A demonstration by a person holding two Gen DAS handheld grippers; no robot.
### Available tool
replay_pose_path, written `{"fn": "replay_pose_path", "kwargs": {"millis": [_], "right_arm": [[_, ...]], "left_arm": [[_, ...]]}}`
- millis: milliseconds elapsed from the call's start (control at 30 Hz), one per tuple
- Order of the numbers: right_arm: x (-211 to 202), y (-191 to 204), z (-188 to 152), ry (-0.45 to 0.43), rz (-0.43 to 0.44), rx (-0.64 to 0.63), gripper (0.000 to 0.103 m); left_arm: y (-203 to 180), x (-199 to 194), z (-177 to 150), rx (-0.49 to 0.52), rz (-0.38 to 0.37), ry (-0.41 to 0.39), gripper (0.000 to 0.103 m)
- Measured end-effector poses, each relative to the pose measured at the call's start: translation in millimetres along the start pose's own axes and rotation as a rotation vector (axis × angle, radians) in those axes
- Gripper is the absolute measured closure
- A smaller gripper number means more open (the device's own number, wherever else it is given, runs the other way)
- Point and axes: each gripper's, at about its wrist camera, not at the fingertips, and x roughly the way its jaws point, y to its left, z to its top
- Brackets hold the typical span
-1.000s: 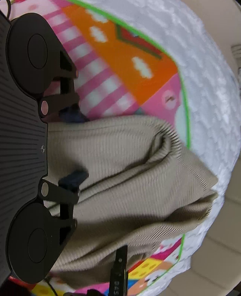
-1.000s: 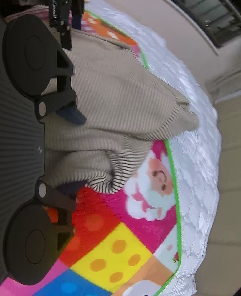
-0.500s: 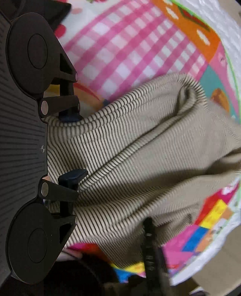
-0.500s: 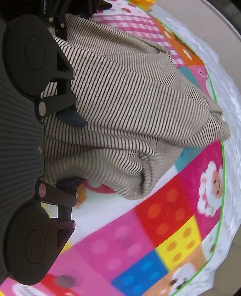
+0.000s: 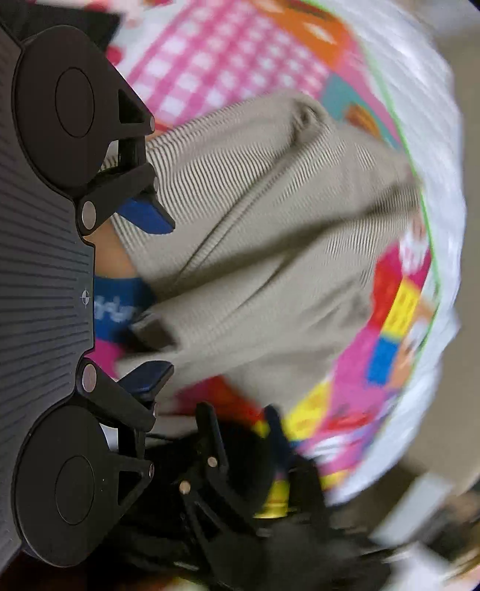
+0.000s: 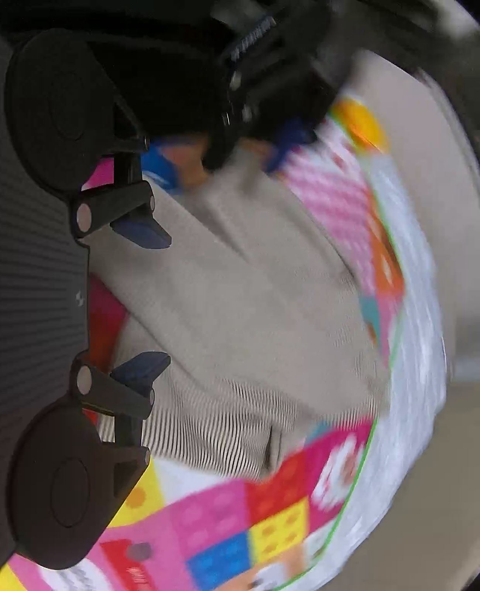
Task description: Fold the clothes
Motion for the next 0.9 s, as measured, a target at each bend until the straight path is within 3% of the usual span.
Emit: {"fn": "replay_pose_path", "kwargs": {"millis": [100,133,200,233,267,533,767,900], "right_arm": [[6,25,0,0.053,0.038,-0.098,0.032],[9,31,0,0.062,0.031,-0.12,0.032],[16,41,1,0.078,0.014,-0.161,0.031],[20,44,1,0.083,-0.001,-0.166,0.031],[23,46,2,0.087,-0.013,-0.167,0.031],[40,50,8,0.096,-0.025,-0.17,0.031],[41,44,21,0.082,-0.04,-0.137,0.028],[48,47,20,0.111,-0.054,-0.168,0.025]], "left_arm": [[-24,10,-5,0.135,0.091,0.02,0.023],[-14,6,-2,0.111,0.11,0.001,0.029],[5,-3,5,0.063,0.148,-0.039,0.053],[14,-7,8,0.039,0.167,-0.059,0.083],[24,-11,11,0.015,0.186,-0.078,0.095],[101,-47,37,-0.178,0.339,-0.237,0.098],[220,-113,56,-0.414,0.666,-0.379,0.098],[260,-128,42,-0.523,0.723,-0.375,0.097]]}}
